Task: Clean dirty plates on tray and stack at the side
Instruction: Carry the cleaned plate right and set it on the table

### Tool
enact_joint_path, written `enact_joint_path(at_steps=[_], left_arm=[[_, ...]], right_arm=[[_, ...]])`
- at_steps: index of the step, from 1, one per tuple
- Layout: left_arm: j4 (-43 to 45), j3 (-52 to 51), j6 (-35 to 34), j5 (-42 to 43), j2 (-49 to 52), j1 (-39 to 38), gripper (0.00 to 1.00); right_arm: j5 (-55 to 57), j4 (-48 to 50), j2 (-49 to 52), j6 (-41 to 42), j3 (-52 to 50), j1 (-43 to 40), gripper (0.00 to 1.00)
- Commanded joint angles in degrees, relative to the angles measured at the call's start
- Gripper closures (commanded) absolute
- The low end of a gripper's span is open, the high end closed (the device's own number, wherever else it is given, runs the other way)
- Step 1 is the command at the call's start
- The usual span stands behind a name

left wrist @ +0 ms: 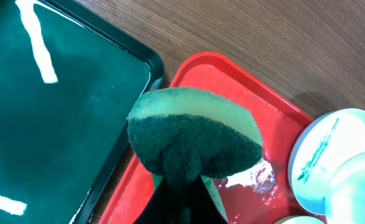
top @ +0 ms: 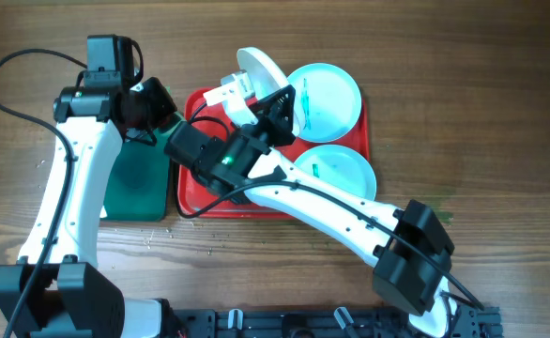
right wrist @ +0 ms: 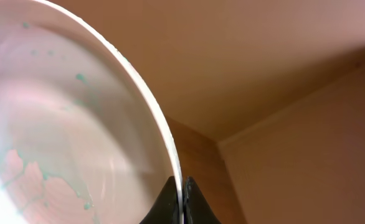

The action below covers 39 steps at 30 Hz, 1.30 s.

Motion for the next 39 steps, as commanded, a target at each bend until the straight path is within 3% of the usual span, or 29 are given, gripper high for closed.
enact_joint_path(at_steps=[1, 4, 11, 18, 25, 29, 33, 39], left_arm=[[-0.02, -0.17, 1.14, -1.01, 0.96, 0.15, 0.96], [-0.02, -0.17, 1.14, -1.01, 1.09, 0.15, 0.96], [-0.04, -0.17, 1.14, -0.98, 1.09, 0.15, 0.96], [-0.09, -0.17, 1.16, -1.03, 1.09, 0.15, 0.96], [-0.07, -0.15, 1.14, -0.96, 1.09, 0.11, 0.96], [-0.02, -0.17, 1.11, -0.96, 1.09, 0.11, 0.96], [0.00, -0.17, 1.11, -0.98, 1.09, 0.11, 0.96], [0.46, -0.17, 1.11, -0.96, 1.09, 0.11, 0.96]], right_arm=[[-13.00, 0.59, -1.81, 3.32, 0.02, -1.62, 0.96], [-30.05, 0.81, -1.81, 2.49, 0.02, -4.90, 0.96], [-76.43, 6.80, -2.78, -15.34, 0.02, -19.85, 0.96], [-106.57, 6.73, -4.61, -16.85, 0.02, -42.97, 0.96], [-107.14, -2.23, -4.59, -12.46, 0.02, -66.27, 0.96], [-94.31, -7.32, -4.59, -8.37, -1.27, -76.81, 0.96], [-92.26, -6.16, -4.59, -9.49, -7.76, -82.49, 0.96], [-92.65, 5.22, -4.59, -9.55, -22.73, -81.88, 0.96]])
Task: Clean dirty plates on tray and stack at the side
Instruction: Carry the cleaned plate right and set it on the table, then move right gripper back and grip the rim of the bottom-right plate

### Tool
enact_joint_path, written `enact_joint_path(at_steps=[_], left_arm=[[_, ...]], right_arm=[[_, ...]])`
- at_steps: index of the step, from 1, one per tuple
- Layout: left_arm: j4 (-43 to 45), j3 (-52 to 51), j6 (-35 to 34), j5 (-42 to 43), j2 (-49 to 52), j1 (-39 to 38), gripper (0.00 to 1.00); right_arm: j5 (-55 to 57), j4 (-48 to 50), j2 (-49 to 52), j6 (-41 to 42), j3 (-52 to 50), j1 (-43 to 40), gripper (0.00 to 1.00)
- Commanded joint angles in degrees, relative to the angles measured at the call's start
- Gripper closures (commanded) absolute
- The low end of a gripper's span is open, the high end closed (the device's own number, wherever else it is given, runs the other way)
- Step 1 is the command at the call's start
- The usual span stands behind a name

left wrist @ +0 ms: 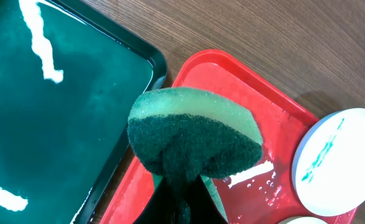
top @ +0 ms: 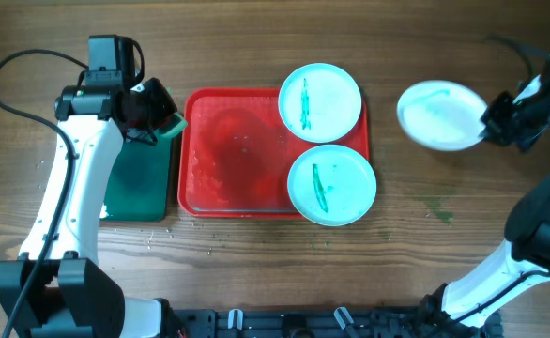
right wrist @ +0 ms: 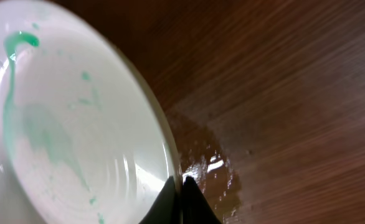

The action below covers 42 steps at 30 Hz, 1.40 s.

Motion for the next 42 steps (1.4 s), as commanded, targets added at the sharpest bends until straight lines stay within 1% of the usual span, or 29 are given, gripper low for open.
enact_joint_path(at_steps=[1, 5, 8, 11, 12, 16, 20, 23, 26, 29, 33, 37, 42], left_arm=[[0.48, -0.17, 1.09, -0.74, 0.46, 0.11, 0.96], [0.48, -0.15, 1.09, -0.74, 0.46, 0.11, 0.96], [0.48, -0.17, 1.09, -0.74, 0.46, 0.11, 0.96], [0.50, -0.17, 1.09, -0.74, 0.46, 0.11, 0.96], [0.50, -0.17, 1.09, -0.74, 0.46, 0.11, 0.96], [0.50, -0.17, 1.11, -0.74, 0.46, 0.11, 0.96], [0.55, -0.17, 1.09, -0.74, 0.46, 0.11, 0.96], [0.90, -0.17, 1.09, -0.74, 0.46, 0.11, 0.96], [1.33, -0.17, 1.09, -0.74, 0.46, 0.11, 0.96], [1.38, -0.17, 1.09, -0.74, 0.46, 0.11, 0.96], [1.38, -0.15, 1.09, -0.74, 0.46, 0.11, 0.96], [1.38, -0.17, 1.09, -0.74, 0.46, 0.11, 0.96], [1.38, -0.17, 1.11, -0.74, 0.46, 0.11, 0.96]], right_arm=[[0.48, 6.40, -1.33, 0.46, -8.98, 1.73, 0.96], [0.48, 13.22, -1.33, 0.74, -16.41, 2.10, 0.96], [0.44, 14.60, -1.33, 0.44, -18.60, 2.10, 0.95], [-3.89, 13.92, -1.57, -3.06, -18.53, 2.10, 0.76], [-5.16, 13.57, -1.79, -3.10, -18.43, 2.14, 0.72], [-6.19, 10.91, -5.88, -3.61, -17.05, 2.62, 0.66], [-6.23, 8.87, -14.99, -3.54, -15.85, 4.31, 0.59], [-6.23, 7.93, -21.62, -3.52, -15.85, 7.50, 0.53], [-6.16, 5.90, -24.22, -4.57, -15.87, 12.13, 0.53], [-5.81, 3.19, -23.85, -4.63, -16.41, 16.83, 0.53], [-5.60, 2.08, -22.86, -4.46, -19.08, 22.47, 0.53], [-5.55, 3.50, -21.66, -4.68, -22.10, 26.12, 0.53], [-4.42, 8.24, -18.38, -4.79, -25.22, 28.70, 0.53]])
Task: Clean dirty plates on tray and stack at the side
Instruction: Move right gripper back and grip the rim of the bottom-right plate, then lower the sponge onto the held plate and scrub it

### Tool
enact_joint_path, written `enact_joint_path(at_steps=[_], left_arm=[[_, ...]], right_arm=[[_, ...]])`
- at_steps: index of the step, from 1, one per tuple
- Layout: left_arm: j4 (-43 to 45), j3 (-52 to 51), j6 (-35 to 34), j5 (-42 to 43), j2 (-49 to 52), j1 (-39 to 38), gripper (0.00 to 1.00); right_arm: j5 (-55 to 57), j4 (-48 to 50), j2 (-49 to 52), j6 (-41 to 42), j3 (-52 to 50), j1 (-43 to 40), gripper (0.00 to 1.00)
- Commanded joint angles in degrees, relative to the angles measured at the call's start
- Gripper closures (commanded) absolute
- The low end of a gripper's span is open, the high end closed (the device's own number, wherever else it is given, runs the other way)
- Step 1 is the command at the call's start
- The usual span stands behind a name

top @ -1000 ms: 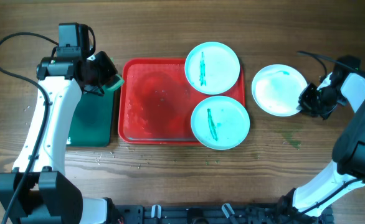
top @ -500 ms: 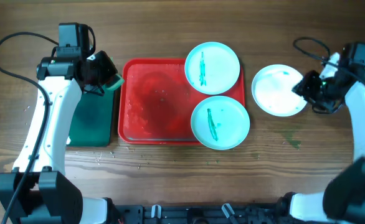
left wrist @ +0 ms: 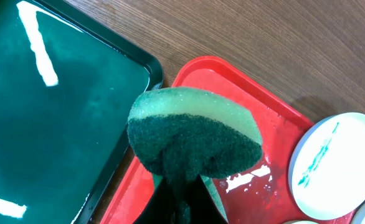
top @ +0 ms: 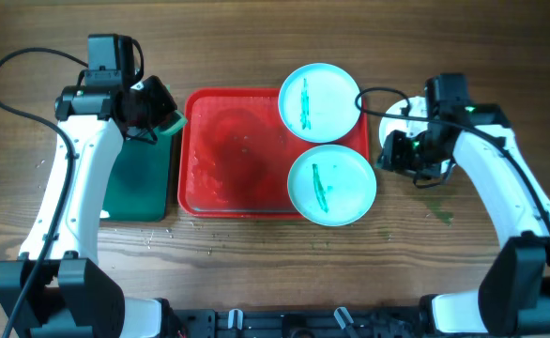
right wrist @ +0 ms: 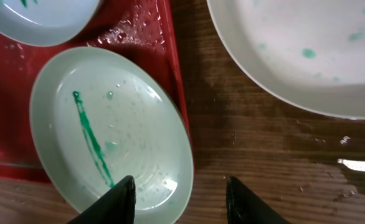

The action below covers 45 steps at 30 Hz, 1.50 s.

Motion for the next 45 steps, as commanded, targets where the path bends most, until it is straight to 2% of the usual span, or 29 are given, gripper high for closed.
enact_joint_path(at_steps=[1, 6, 13, 16, 19, 23, 29, 31, 34, 37, 41, 45], left_arm=[[0.20, -0.17, 1.14, -0.72, 0.44, 0.11, 0.96], [0.24, -0.17, 1.14, -0.72, 0.44, 0.11, 0.96], [0.50, -0.17, 1.14, -0.74, 0.44, 0.11, 0.96], [0.66, -0.15, 1.14, -0.72, 0.44, 0.11, 0.96], [0.66, -0.17, 1.14, -0.74, 0.44, 0.11, 0.96], [0.66, -0.17, 1.14, -0.72, 0.44, 0.11, 0.96], [0.63, -0.17, 1.14, -0.74, 0.44, 0.11, 0.96], [0.63, -0.17, 1.14, -0.74, 0.44, 0.11, 0.96], [0.66, -0.17, 1.14, -0.74, 0.44, 0.11, 0.96], [0.66, -0.17, 1.14, -0.74, 0.44, 0.11, 0.96], [0.63, -0.15, 1.14, -0.74, 0.44, 0.11, 0.96], [0.61, -0.17, 1.14, -0.74, 0.44, 0.11, 0.96]], right_arm=[[1.60, 2.38, 3.56, -1.16, -1.84, 1.29, 0.53], [1.33, 6.21, 8.74, -2.45, -1.84, 1.44, 0.54], [-0.37, 6.29, 12.83, -4.42, -1.84, 1.44, 0.64], [-0.44, 6.32, 12.90, -4.39, -1.84, 1.44, 0.76], [-1.05, 5.73, 12.90, -4.42, -1.84, 1.44, 0.96], [-1.97, 4.42, 12.90, -4.44, -1.75, 1.49, 0.96], [-10.62, 0.33, 11.61, -6.03, 1.20, 3.85, 0.96], [-10.62, -0.33, 10.51, -4.42, 2.97, 6.29, 0.96], [-9.90, 2.32, 10.10, 3.54, 5.31, 10.58, 0.96], [-5.75, 11.34, 10.12, 17.46, 5.53, 16.00, 0.96], [5.03, 22.62, 11.06, 28.41, 5.53, 25.05, 0.96], [9.57, 27.34, 12.44, 31.15, 5.55, 30.25, 0.96]])
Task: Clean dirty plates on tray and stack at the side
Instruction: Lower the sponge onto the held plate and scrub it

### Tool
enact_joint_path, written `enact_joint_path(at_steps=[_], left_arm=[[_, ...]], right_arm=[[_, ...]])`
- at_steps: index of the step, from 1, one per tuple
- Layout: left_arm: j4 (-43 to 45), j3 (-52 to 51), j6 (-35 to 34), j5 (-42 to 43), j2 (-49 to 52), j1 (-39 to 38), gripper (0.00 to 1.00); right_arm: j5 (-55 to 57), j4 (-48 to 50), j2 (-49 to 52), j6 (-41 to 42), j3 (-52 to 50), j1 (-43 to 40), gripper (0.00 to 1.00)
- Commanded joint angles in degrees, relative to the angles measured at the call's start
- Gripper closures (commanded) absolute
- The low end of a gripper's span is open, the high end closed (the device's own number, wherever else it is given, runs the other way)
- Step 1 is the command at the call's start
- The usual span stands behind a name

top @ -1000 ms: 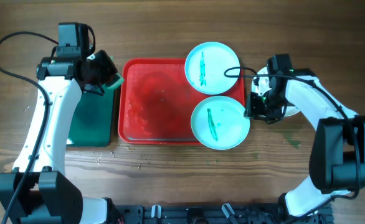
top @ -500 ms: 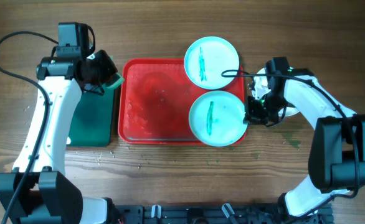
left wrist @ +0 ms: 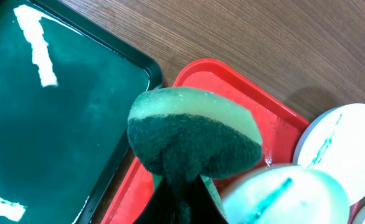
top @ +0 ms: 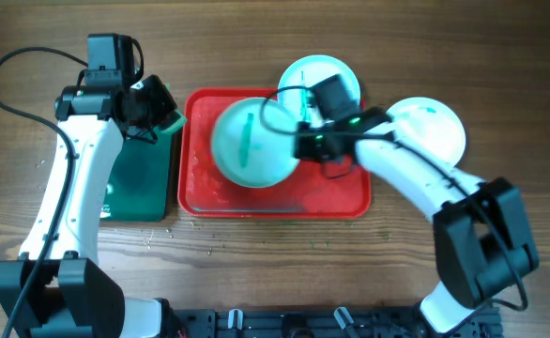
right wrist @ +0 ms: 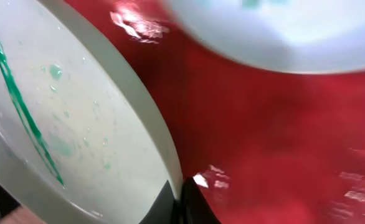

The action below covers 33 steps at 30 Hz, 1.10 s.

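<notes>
My right gripper [top: 298, 147] is shut on the rim of a white plate [top: 252, 143] with a green streak, holding it above the left half of the red tray [top: 336, 192]. The same plate [right wrist: 64, 118] fills the right wrist view, pinched at its edge. A second dirty plate [top: 320, 77] lies at the tray's back right corner. One plate [top: 435, 127] rests on the table to the right of the tray. My left gripper [left wrist: 181, 186] is shut on a green sponge [left wrist: 195, 134], hanging over the tray's left edge.
A dark green tray [top: 139, 183] holding water lies left of the red tray, under the left arm. The red tray's floor is wet. Bare wooden table [top: 500, 75] lies right of the lone plate.
My right gripper was open beside the front plate on the tray; now it is shut on that plate's rim and holds it over the tray's left half. The left gripper and sponge have not moved.
My right gripper held a plate tilted over the tray's back left. Then it held that plate out over the table on the right. Then the plate lay there and the gripper stood open by the front plate. Now it holds that plate.
</notes>
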Motion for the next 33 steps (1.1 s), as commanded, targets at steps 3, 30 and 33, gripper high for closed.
enact_joint_path(at_steps=[3, 30, 33], left_arm=[[0.20, -0.17, 1.11, -0.57, 0.44, 0.11, 0.96], [-0.07, -0.17, 9.92, -0.31, 14.05, -10.14, 0.96], [0.26, -0.17, 10.40, -0.33, 18.34, -11.37, 0.96]], right_arm=[[7.96, 2.51, 2.32, 7.76, 0.96, 5.77, 0.96], [-7.80, -5.38, 16.04, -4.79, 11.87, 3.37, 0.96], [-7.80, -5.27, 16.04, -4.81, 11.87, 3.32, 0.96]])
